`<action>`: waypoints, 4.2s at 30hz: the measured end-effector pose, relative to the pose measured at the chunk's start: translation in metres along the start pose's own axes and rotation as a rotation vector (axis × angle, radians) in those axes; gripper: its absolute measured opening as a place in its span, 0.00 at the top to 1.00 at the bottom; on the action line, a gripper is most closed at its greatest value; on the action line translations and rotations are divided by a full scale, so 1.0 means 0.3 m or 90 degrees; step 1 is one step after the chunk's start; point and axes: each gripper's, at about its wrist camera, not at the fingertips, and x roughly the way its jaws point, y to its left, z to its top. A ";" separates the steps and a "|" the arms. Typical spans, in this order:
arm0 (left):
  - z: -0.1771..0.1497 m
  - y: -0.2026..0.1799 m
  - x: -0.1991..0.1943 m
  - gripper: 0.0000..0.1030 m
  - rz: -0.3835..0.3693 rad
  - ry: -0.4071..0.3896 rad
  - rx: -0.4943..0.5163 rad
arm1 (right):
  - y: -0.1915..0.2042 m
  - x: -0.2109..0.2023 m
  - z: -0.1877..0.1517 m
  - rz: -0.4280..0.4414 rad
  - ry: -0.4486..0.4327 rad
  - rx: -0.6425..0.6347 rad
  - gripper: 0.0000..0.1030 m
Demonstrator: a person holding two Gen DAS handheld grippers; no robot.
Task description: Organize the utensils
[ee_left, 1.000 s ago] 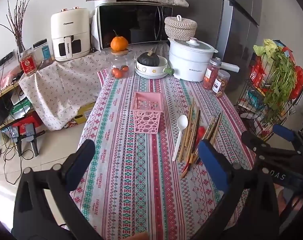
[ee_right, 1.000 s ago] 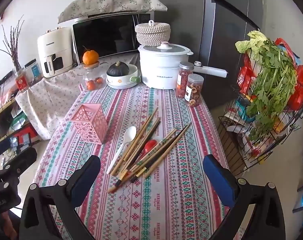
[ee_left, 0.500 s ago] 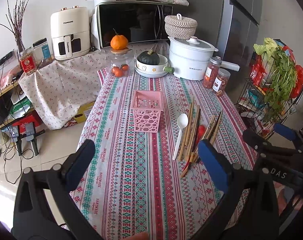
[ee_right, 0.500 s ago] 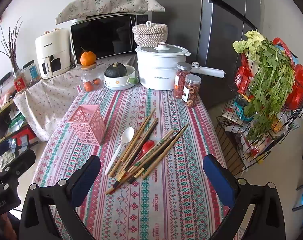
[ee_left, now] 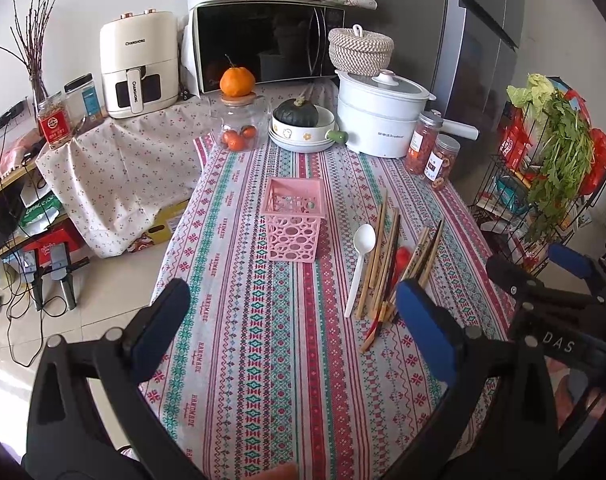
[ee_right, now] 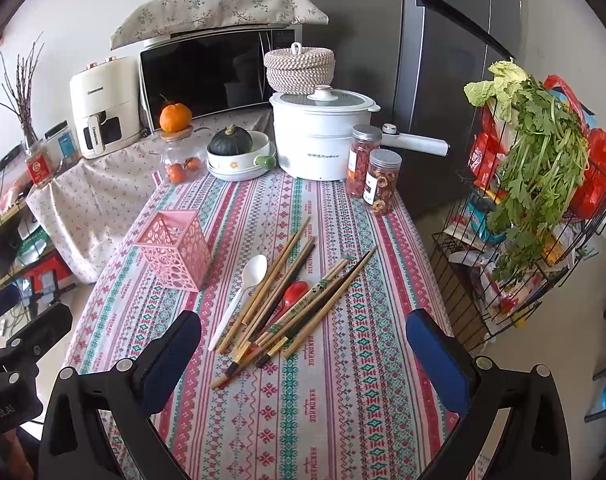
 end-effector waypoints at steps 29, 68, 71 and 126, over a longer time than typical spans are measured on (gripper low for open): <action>-0.008 -0.005 -0.003 0.01 -0.003 0.003 0.003 | -0.005 -0.004 -0.001 -0.001 -0.001 0.003 0.00; 0.172 -0.083 0.106 0.01 -0.037 0.003 0.057 | -0.162 0.040 0.193 -0.060 0.023 0.079 0.00; 0.204 -0.131 0.195 0.01 -0.085 0.072 0.076 | -0.202 0.110 0.215 -0.054 0.050 0.103 0.00; 0.294 -0.311 0.633 0.95 -0.223 0.217 0.112 | -0.360 0.924 0.098 0.080 0.334 0.276 0.85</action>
